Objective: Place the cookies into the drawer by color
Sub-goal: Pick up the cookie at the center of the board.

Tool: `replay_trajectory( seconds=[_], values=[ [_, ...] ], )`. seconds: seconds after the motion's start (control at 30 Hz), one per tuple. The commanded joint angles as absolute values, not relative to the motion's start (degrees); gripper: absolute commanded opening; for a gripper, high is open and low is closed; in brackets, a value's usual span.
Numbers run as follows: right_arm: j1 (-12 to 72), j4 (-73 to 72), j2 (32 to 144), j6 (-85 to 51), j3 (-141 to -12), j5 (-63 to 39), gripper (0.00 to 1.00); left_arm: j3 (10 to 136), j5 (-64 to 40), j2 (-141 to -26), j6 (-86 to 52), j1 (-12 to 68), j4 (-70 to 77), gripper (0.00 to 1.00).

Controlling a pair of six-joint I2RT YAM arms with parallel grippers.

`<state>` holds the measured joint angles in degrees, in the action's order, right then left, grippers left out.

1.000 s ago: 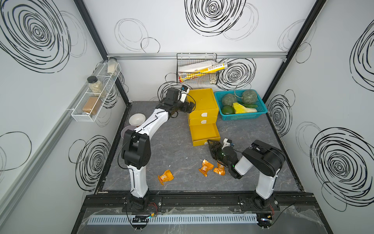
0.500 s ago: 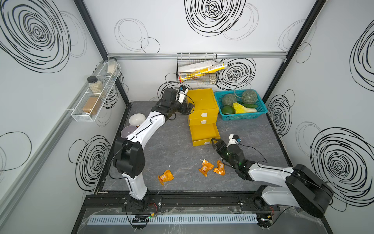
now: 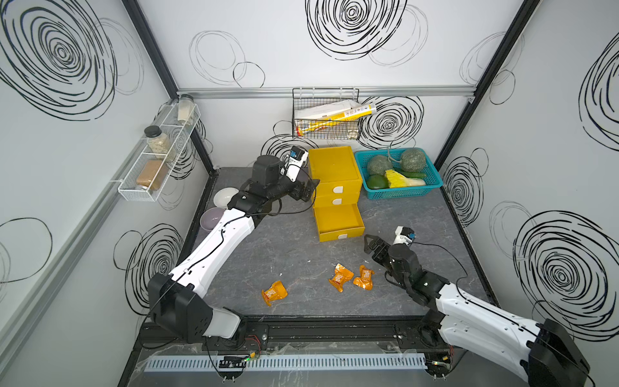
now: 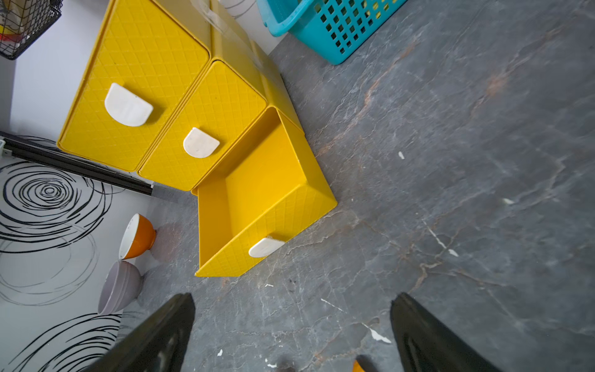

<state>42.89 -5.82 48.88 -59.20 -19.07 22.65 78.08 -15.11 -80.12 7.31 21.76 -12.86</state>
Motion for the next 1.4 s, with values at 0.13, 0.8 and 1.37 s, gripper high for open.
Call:
replay_trajectory(
  seconds=[0.13,0.8,1.37],
  values=[
    [43.1,3.0,41.1,-49.9,-19.5,26.7,1.00,71.5,-18.3,-71.0,12.1,21.9,-16.3,0.99],
    [43.1,12.7,44.4,-42.7,-24.6,19.0,1.00,43.2,-22.6,-50.4,16.9,20.5,-21.0,0.99],
    [43.2,15.7,61.2,-44.5,-29.2,12.5,0.99,33.9,-27.9,-36.9,20.1,12.2,-18.0,0.99]
  ],
)
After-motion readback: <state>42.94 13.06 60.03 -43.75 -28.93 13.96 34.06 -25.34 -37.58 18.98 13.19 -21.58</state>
